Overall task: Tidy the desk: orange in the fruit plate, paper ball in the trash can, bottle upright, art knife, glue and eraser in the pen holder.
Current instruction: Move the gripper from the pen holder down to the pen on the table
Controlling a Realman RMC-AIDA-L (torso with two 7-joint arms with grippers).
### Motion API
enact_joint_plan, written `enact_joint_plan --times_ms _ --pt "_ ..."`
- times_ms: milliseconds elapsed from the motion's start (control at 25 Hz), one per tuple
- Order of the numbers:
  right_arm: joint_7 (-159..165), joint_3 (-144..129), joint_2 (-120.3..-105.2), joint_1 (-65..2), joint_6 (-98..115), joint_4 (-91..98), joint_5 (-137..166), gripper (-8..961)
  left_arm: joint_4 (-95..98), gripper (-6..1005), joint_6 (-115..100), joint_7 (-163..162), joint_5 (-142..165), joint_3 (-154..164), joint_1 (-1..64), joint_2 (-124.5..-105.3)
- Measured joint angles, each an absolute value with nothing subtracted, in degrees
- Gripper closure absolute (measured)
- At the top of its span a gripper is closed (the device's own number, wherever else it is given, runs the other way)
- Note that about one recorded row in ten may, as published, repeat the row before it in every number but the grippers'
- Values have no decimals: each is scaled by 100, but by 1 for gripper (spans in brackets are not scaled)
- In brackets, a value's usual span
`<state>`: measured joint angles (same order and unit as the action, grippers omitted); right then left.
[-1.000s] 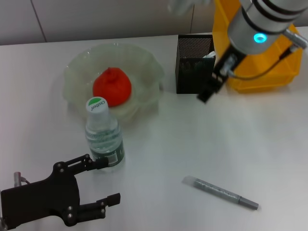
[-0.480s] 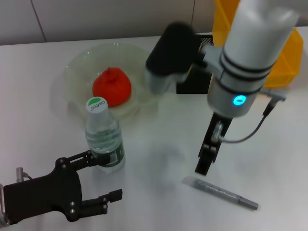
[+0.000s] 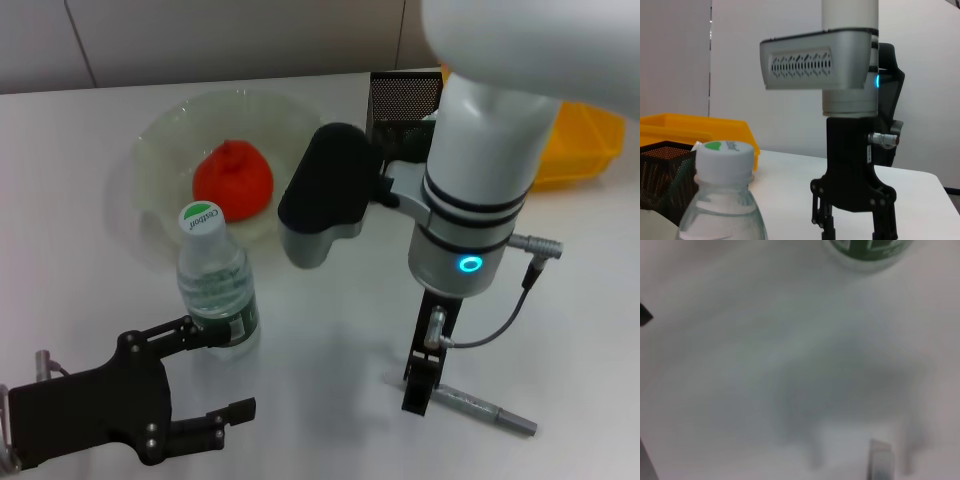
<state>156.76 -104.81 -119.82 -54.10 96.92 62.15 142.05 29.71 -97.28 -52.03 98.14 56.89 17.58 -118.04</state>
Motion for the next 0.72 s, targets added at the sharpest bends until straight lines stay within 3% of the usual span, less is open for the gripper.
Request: enact_joint_plan --times_ms 720 --pt "15929 -10778 -11989 -5511 9411 5831 14170 346 2971 213 -9734 -5203 9818 5700 1730 -11803"
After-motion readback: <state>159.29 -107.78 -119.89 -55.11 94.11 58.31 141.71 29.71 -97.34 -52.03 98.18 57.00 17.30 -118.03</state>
